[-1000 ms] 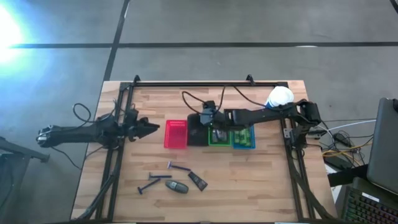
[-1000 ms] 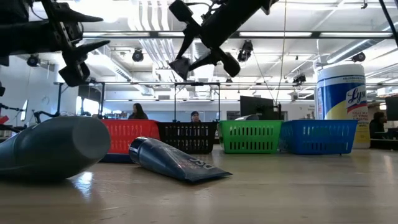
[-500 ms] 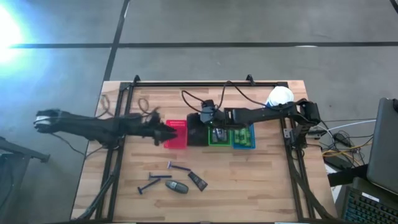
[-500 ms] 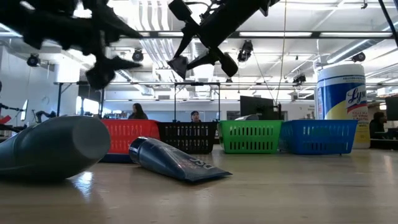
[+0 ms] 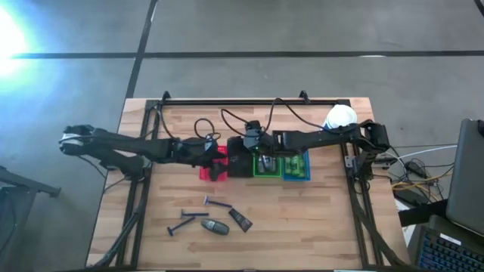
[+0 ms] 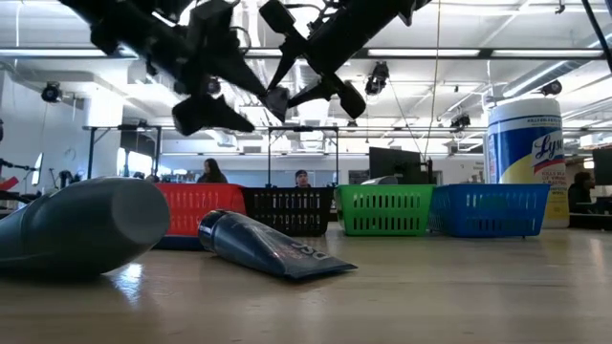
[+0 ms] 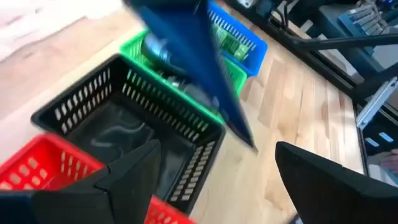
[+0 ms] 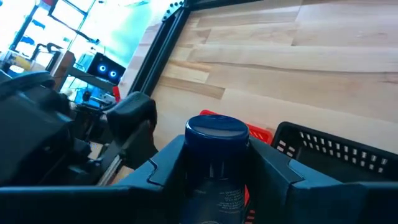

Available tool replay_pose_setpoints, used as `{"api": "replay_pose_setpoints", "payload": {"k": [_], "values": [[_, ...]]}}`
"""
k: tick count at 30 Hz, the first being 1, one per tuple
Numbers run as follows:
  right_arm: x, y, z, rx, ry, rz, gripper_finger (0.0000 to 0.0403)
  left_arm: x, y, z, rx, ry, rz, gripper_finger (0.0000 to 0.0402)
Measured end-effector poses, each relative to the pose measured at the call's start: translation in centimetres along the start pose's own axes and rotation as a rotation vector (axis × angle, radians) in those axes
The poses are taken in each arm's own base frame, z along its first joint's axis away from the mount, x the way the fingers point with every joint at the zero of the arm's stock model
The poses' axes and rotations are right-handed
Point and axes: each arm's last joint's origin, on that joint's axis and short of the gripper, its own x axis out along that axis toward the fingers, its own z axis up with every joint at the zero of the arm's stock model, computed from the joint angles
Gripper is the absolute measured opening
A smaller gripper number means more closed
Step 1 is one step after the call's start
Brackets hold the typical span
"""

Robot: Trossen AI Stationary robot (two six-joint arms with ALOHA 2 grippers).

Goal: Pick & Place Travel size toiletries
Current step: Put the blue shave cream into the black bin

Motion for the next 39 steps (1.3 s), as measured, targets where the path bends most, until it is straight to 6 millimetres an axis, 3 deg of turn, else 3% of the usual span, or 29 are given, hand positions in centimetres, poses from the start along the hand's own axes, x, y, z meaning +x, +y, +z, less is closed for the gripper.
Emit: {"api": "replay_pose_setpoints", "payload": {"k": [3, 12, 22, 32, 39], "values": [[0.0, 0.0, 0.0, 0.001, -0.001, 0.002, 0.0126, 0.2, -0.6, 0.9, -0.002, -0.043, -0.009, 0.0321], [0.0, 0.4, 0.2, 0.019, -0.012, 0.048, 0.0133, 2.3, -0.7, 0.9, 0.000, -0.017, 0.061, 0.0305], [0.0, 0.2, -0.1, -0.004, 0.012, 0.033, 0.0132, 2.4, -0.9, 1.5, 0.005, -0.035, 0.098, 0.0205], [0.0, 0.2, -0.1, -0.025, 0.012, 0.032, 0.0124, 1.9, -0.7, 1.4, 0.014, -0.030, 0.135, 0.0156], [0.0, 0.1, -0.1, -0.031, 0.012, 0.030, 0.0144, 2.1, -0.6, 1.2, 0.064, -0.019, 0.159, 0.0058]]}}
